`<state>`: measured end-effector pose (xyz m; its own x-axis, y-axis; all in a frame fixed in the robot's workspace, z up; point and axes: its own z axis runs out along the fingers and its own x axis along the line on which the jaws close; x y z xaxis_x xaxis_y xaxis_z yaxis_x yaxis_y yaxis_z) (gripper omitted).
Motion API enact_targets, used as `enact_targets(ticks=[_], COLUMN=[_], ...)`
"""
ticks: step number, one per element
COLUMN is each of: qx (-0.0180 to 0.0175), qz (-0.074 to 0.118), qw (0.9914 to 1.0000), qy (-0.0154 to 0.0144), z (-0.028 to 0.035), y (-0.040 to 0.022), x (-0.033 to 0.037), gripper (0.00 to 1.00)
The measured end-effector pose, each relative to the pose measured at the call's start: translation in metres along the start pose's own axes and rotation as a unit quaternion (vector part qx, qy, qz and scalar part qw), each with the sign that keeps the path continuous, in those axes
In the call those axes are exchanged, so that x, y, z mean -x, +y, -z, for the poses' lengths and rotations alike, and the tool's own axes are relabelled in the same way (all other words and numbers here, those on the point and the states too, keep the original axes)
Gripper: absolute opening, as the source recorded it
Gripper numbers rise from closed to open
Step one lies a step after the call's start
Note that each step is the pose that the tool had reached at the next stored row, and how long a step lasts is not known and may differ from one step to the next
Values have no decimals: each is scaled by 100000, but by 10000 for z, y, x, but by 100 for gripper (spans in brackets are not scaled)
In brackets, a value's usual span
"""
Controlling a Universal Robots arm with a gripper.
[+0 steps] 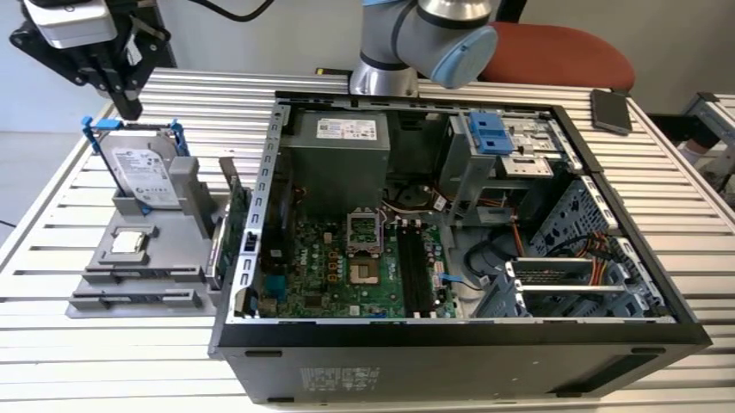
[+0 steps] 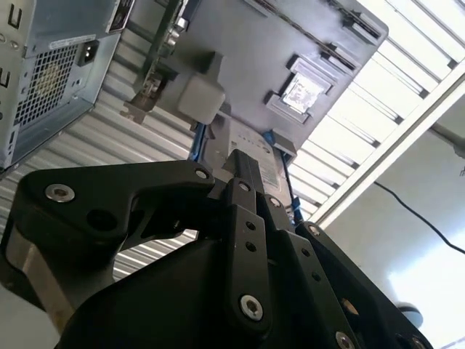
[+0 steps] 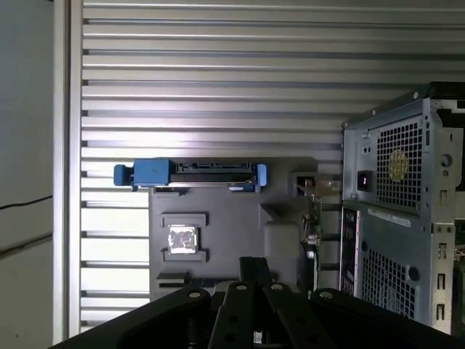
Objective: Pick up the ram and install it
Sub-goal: 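Reach for the ram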
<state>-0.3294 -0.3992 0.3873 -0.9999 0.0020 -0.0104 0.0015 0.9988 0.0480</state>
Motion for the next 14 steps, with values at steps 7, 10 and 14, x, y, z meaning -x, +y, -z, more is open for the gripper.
enact_targets(ticks=[7,10,14], qx=[8,7,8], qz=[412,583,826], qw=[99999,99998,99997], qy=[23,41,60], z=[-7,-9,-13], y=[-1,-1,-1], x=[-113,-157,-223], gripper=[0,0,0])
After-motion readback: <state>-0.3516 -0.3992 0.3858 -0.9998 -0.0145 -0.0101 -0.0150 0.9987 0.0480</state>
